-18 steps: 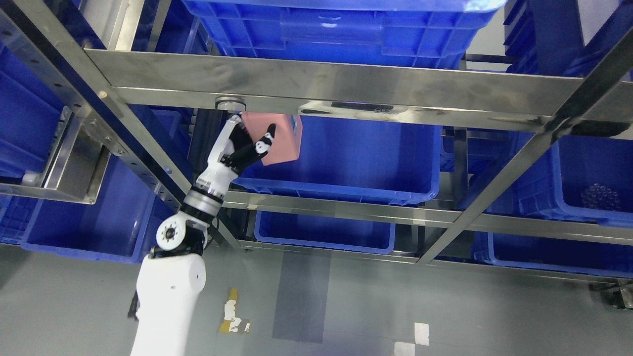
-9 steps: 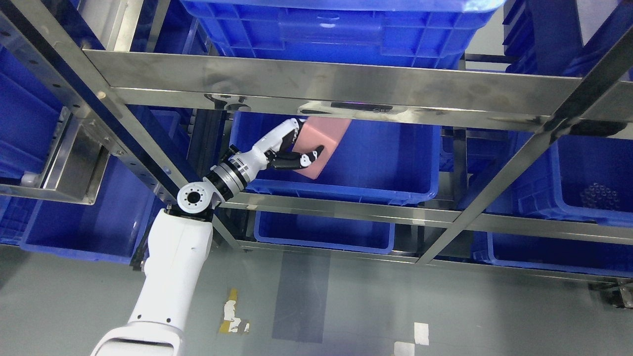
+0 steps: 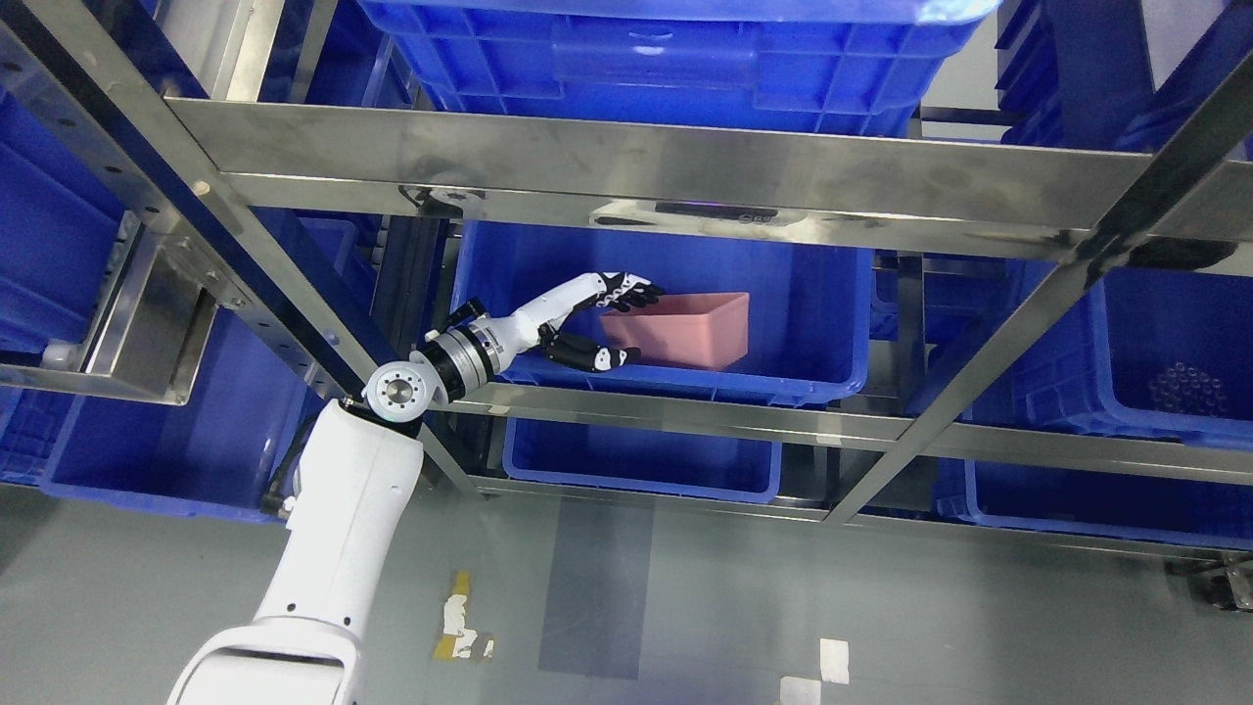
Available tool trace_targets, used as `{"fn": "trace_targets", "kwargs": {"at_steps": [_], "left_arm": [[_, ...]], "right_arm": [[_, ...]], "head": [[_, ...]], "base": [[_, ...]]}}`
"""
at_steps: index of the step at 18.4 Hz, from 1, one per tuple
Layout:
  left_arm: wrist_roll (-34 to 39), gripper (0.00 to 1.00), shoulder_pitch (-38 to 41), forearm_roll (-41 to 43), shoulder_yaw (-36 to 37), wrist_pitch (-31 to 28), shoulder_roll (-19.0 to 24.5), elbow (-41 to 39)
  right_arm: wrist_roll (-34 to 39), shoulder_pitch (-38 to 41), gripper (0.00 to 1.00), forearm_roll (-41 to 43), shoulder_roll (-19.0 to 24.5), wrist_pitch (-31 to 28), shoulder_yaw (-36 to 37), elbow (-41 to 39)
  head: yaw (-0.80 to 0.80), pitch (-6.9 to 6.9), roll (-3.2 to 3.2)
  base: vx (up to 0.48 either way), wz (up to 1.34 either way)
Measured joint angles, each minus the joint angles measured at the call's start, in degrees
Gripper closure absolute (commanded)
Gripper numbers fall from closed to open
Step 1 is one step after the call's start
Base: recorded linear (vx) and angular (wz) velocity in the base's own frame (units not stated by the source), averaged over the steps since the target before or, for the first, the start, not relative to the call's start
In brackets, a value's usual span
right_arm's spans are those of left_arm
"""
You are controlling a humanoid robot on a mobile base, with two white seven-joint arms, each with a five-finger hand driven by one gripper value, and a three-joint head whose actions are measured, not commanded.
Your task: Place storage box into left shelf container
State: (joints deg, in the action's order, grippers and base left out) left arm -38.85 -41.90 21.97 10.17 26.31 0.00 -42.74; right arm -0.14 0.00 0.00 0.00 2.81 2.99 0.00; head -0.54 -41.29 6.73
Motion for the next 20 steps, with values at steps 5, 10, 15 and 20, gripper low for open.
{"fn": "trace_targets", "kwargs": {"at_steps": [5,10,15,20], "left_arm": [[7.8,0.1,-0.2,-4.4,-1.2,-0.1,0.0,-0.6],[10.2,0.1,1.3,-17.3,-2.1,-1.5,0.0,-4.0],[12.8,0.07,7.7,-27.2,-2.0,-3.9,0.0,-11.3],[22.2,0.07,18.6,-31.1,-1.7,-6.1,0.0,-23.2]], "right_arm": [[0.0,0.0,0.0,0.0,0.0,0.0,0.0,0.0],[-0.1,0.0,0.0,0.0,0.0,0.0,0.0,0.0],[-0.2,0.0,0.0,0.0,0.0,0.1,0.0,0.0],[-0.2,0.0,0.0,0.0,0.0,0.1,0.0,0.0]], "head": [[0.0,0.0,0.0],[0.0,0.02,0.0],[0.0,0.02,0.0],[0.0,0.02,0.0]], "base": [[0.0,0.0],[0.0,0.0],[0.0,0.0],[0.0,0.0]]}}
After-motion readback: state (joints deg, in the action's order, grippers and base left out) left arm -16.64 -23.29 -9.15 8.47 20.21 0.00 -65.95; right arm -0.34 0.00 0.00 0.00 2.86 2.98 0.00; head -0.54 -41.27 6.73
